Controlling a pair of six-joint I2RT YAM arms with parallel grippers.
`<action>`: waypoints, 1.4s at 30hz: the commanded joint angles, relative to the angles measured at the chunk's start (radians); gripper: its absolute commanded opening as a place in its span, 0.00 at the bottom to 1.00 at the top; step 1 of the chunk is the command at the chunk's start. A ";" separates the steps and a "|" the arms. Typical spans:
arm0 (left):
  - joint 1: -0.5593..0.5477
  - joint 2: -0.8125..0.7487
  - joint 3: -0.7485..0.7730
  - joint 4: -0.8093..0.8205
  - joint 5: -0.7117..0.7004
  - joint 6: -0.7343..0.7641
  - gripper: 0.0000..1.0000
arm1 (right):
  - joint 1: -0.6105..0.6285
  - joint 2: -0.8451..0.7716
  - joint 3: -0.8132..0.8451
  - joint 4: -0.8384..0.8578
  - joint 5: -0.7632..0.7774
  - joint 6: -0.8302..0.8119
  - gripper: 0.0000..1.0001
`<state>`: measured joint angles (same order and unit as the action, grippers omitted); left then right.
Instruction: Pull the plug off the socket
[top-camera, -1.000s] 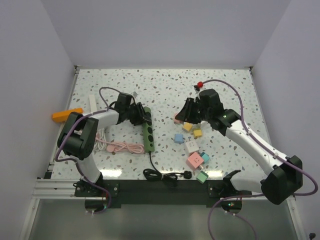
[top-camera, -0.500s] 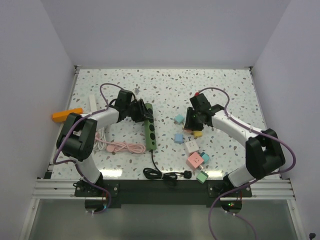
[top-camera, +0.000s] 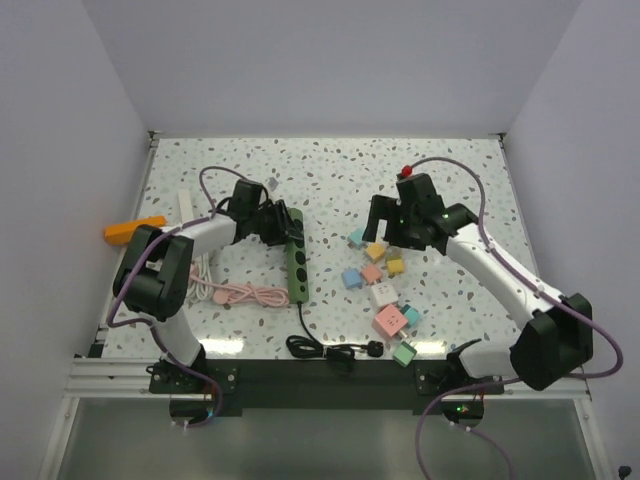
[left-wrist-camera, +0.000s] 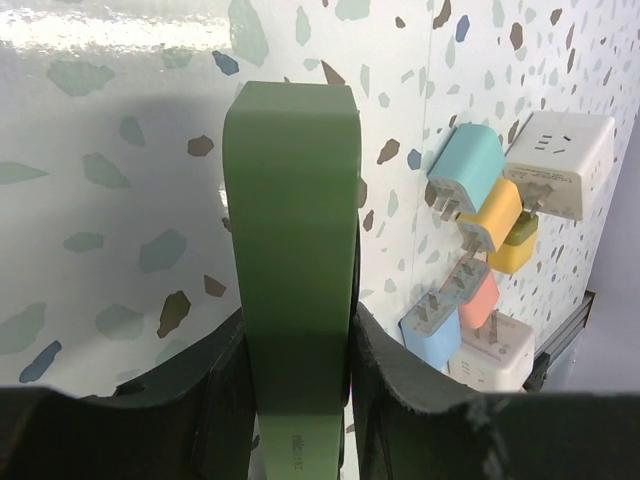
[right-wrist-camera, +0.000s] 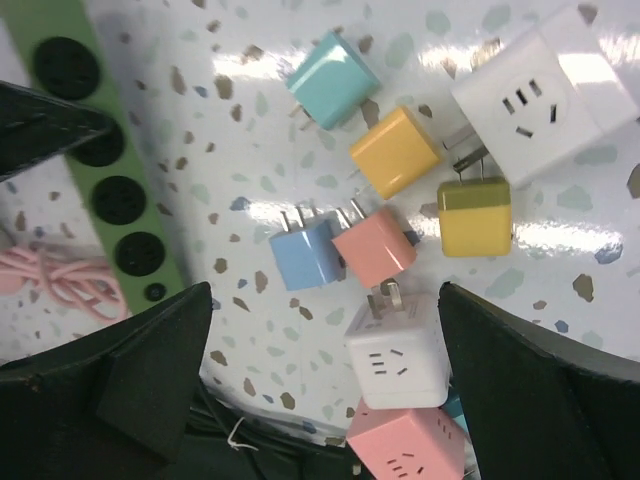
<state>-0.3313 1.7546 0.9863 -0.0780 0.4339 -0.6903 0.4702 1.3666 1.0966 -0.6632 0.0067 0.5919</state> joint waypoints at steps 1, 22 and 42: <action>0.031 0.028 0.061 0.007 0.040 0.070 0.00 | -0.004 -0.080 0.091 -0.054 -0.005 -0.070 0.99; 0.552 0.088 0.466 -0.270 -0.036 0.057 0.00 | -0.004 -0.028 0.114 -0.078 -0.057 -0.138 0.99; 0.745 0.301 0.687 -0.482 -0.354 0.068 0.74 | -0.004 0.051 0.143 -0.032 -0.128 -0.159 0.99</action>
<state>0.3973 2.0827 1.7020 -0.5930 0.0875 -0.6098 0.4702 1.4151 1.2003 -0.7223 -0.0959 0.4511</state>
